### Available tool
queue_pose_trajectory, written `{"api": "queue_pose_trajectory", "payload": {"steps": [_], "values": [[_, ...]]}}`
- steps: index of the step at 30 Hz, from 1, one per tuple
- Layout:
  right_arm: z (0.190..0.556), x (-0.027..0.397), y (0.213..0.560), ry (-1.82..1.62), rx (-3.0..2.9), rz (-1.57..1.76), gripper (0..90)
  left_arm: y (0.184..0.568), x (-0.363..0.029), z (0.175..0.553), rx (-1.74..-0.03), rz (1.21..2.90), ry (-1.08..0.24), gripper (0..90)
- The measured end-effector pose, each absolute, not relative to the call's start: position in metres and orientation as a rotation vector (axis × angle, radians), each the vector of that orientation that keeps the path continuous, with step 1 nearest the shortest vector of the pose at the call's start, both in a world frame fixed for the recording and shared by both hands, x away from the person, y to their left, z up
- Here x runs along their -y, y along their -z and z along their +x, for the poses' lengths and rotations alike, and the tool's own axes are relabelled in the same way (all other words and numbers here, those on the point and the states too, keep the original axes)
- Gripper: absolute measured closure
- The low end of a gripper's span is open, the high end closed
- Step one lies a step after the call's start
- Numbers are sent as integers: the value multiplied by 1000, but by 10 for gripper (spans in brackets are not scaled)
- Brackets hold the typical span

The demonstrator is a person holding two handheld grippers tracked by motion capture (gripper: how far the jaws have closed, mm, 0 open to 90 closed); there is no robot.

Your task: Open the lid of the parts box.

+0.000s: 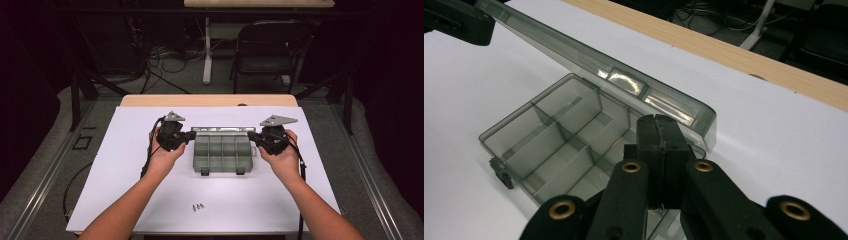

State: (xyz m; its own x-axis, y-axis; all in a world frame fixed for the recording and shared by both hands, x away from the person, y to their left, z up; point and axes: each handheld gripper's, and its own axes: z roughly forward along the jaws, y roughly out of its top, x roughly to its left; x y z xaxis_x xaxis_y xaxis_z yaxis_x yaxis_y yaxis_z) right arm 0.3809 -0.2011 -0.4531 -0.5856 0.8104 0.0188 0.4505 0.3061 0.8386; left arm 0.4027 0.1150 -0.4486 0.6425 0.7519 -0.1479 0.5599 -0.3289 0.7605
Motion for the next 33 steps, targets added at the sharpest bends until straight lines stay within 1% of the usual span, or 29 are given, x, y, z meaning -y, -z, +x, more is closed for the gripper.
{"api": "queue_pose_trajectory", "payload": {"steps": [18,25,31,33], "values": [[412,200,443,-1180,-2188,1201,900,439,-105,430,-1089,2029,-303,900],[423,204,453,-1150,-2197,1249,900,440,-102,440,-1115,2021,-295,900],[424,209,459,-1072,-2188,1244,873,438,-102,441,-1113,2027,-297,900],[426,212,466,-1042,-2176,1272,855,439,-102,442,-1116,2020,-301,900]]}}
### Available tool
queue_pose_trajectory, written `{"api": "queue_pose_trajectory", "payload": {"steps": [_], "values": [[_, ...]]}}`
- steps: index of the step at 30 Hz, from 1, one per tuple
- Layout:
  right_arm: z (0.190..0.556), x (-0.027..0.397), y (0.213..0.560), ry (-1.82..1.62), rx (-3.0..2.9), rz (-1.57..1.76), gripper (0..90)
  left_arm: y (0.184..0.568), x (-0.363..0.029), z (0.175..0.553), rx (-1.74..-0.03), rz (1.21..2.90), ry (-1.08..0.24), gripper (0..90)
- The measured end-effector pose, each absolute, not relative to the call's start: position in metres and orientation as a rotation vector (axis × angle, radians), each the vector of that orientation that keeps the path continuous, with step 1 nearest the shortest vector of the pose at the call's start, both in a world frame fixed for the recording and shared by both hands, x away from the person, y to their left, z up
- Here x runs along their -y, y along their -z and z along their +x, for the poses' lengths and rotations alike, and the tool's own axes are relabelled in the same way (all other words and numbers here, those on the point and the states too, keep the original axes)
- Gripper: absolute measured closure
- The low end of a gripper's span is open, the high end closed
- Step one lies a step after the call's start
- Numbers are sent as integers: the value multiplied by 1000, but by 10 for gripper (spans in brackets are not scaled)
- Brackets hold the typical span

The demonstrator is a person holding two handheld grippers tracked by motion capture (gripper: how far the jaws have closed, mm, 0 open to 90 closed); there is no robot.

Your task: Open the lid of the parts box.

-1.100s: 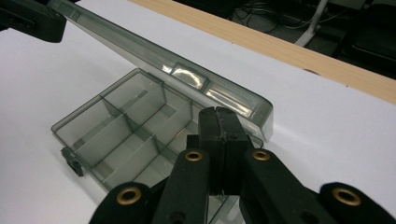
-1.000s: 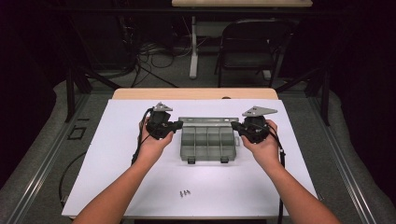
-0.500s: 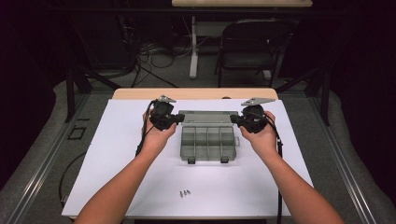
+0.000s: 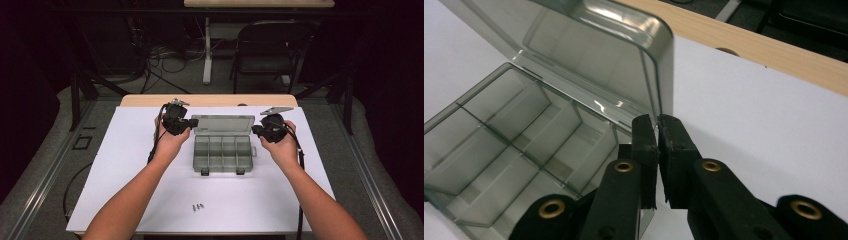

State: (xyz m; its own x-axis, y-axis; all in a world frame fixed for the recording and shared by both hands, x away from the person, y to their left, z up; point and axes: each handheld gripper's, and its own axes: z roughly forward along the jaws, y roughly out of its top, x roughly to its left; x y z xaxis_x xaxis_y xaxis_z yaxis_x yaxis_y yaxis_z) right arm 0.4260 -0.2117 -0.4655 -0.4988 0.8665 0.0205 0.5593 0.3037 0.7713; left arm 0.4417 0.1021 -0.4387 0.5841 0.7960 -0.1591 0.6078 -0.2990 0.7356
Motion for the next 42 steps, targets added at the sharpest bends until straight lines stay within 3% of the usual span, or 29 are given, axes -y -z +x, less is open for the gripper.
{"api": "queue_pose_trajectory", "payload": {"steps": [6,14,29,42], "values": [[432,210,474,-1050,-2170,1274,806,439,-102,443,-1119,2023,-305,900],[442,207,479,-1055,-2137,1305,815,441,-105,444,-1117,2030,-301,900],[452,206,481,-1053,-2116,1321,830,462,-116,447,-1176,2032,-370,666],[456,206,485,-1061,-2115,1337,816,483,-107,465,-1226,1996,-356,700]]}}
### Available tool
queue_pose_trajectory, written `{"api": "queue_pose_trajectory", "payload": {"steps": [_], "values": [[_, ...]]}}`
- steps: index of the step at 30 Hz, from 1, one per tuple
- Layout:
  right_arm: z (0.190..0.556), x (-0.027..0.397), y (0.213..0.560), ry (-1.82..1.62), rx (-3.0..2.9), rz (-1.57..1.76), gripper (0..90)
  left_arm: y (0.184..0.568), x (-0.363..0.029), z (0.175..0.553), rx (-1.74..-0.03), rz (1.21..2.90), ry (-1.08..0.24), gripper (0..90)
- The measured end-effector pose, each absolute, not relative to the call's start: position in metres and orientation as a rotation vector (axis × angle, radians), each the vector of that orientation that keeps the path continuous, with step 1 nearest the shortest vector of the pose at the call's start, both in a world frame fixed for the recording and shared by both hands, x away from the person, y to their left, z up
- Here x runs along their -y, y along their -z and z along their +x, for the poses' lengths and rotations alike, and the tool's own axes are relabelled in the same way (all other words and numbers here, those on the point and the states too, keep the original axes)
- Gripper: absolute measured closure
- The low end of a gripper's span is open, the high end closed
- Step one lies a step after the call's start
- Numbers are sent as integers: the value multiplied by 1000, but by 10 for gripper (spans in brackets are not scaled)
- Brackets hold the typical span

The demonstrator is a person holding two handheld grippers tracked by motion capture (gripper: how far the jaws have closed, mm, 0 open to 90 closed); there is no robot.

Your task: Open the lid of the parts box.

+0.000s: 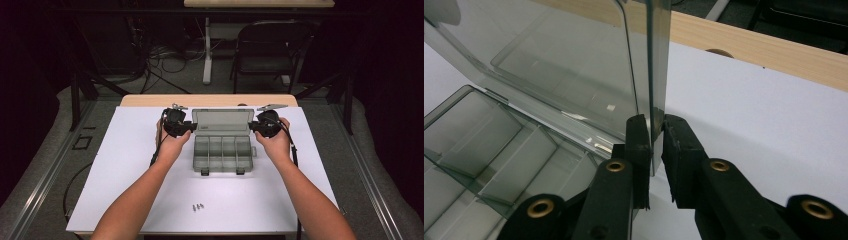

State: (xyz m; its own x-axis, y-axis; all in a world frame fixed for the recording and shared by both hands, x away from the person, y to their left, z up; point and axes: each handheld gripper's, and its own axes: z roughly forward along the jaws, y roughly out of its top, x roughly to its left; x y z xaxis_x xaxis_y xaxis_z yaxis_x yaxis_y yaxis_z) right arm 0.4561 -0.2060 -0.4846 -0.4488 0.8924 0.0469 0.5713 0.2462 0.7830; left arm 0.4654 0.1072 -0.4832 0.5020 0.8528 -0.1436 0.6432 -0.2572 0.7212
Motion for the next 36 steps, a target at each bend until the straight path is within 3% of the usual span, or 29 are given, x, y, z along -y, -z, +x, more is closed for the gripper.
{"api": "queue_pose_trajectory", "payload": {"steps": [18,27,36], "values": [[465,206,500,-1095,-2141,1344,728,502,-100,474,-1205,2006,-333,700],[464,205,507,-1066,-2163,1338,732,510,-102,472,-1208,2013,-328,731],[462,207,518,-1040,-2171,1366,793,513,-101,471,-1218,2025,-353,767]]}}
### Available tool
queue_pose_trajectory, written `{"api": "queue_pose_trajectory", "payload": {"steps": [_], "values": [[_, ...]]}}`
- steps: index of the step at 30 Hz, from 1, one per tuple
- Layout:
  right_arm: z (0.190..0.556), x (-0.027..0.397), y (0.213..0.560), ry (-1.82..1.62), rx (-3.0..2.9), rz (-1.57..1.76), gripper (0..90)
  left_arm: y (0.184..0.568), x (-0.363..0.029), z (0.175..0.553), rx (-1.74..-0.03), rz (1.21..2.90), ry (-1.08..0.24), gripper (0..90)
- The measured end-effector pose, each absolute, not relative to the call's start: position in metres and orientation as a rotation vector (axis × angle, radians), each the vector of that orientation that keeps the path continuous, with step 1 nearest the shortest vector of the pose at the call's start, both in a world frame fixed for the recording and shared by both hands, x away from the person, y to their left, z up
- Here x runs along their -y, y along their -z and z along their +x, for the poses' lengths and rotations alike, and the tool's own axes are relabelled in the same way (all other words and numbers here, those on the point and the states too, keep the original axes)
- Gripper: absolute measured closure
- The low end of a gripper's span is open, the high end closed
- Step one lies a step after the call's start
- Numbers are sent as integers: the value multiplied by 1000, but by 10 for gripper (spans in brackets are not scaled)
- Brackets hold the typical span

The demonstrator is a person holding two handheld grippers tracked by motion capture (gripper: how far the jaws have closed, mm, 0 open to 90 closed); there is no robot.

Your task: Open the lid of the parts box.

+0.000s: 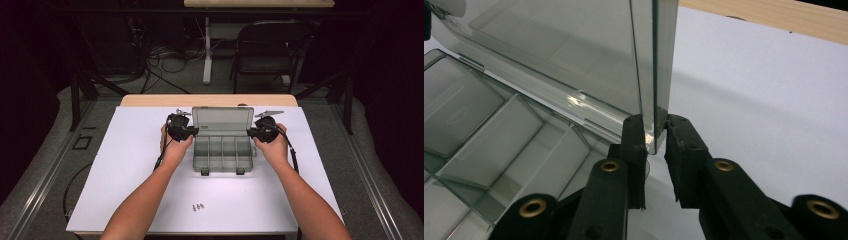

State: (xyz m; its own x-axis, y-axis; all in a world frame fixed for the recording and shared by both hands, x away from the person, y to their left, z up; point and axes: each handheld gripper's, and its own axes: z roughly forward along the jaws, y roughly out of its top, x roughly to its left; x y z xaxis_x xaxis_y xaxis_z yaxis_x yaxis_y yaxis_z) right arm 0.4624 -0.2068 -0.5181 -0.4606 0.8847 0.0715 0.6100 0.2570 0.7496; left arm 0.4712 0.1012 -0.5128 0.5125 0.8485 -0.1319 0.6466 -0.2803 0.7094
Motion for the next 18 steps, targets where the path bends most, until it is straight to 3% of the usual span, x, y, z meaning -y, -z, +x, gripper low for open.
{"api": "queue_pose_trajectory", "payload": {"steps": [2,18], "values": [[463,207,518,-1031,-2164,1363,813,513,-101,471,-1229,2023,-362,815],[460,205,518,-1007,-2129,1373,854,515,-100,472,-1261,2007,-374,862]]}}
